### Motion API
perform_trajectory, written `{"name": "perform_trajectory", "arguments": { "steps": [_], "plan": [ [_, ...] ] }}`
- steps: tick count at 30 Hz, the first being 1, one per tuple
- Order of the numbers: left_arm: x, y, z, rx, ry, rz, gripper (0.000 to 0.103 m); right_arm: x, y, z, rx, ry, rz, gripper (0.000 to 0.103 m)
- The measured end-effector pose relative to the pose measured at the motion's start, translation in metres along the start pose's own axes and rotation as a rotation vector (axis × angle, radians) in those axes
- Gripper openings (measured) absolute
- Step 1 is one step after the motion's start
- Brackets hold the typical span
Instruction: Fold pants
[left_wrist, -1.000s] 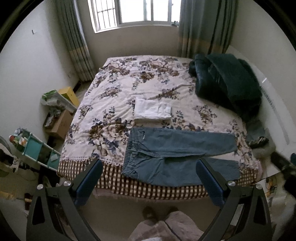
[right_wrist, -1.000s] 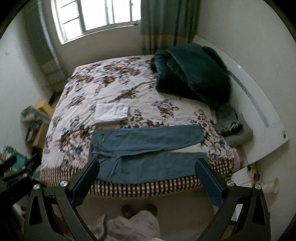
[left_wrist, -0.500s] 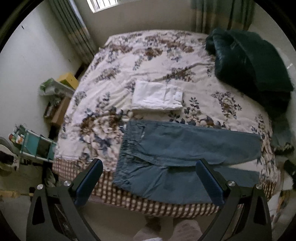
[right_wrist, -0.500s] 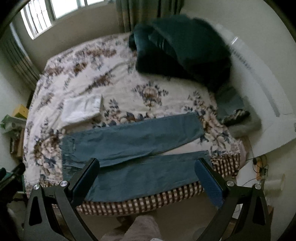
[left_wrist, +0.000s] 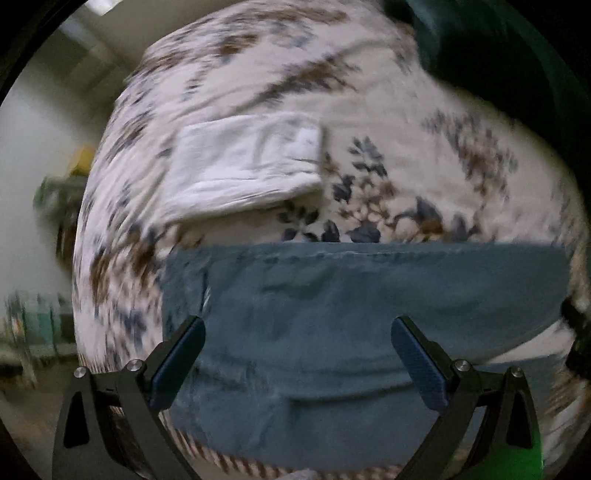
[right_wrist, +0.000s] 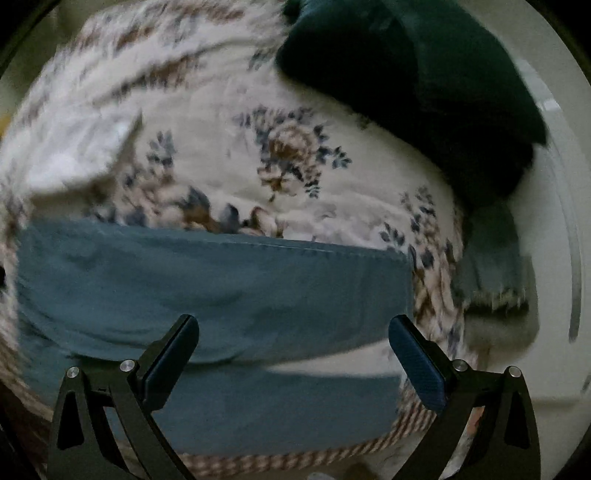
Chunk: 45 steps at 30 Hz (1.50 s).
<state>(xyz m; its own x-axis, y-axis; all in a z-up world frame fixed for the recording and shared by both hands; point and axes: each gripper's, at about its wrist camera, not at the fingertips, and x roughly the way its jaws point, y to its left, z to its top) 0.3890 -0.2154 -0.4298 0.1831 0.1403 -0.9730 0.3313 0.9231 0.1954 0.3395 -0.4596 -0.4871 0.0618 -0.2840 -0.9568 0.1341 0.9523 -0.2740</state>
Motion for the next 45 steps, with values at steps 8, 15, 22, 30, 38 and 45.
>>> {"name": "perform_trajectory", "arguments": {
  "steps": [8,15,22,30,38,45],
  "plan": [
    [0.153,-0.090,0.035,0.459,0.081,0.041,0.103,0.175,0.052,0.031,-0.423,0.167,-0.094,0.103],
    [0.214,-0.109,0.042,0.639,0.144,-0.101,0.102,0.265,0.060,0.056,-0.643,0.295,0.010,0.103],
    [0.190,-0.100,0.055,0.630,0.093,-0.218,0.012,0.257,0.043,0.044,-0.500,0.232,0.214,0.014],
    [0.114,-0.076,0.030,0.445,-0.079,-0.205,0.005,0.186,0.005,-0.008,-0.348,0.043,0.175,0.006],
    [0.029,-0.053,-0.116,0.175,-0.098,-0.362,0.004,0.066,-0.011,-0.096,-0.190,-0.058,0.250,0.006],
    [0.057,-0.084,-0.230,0.008,0.069,-0.427,0.004,0.059,0.007,-0.215,-0.126,0.019,0.262,0.006]
  ]
}}
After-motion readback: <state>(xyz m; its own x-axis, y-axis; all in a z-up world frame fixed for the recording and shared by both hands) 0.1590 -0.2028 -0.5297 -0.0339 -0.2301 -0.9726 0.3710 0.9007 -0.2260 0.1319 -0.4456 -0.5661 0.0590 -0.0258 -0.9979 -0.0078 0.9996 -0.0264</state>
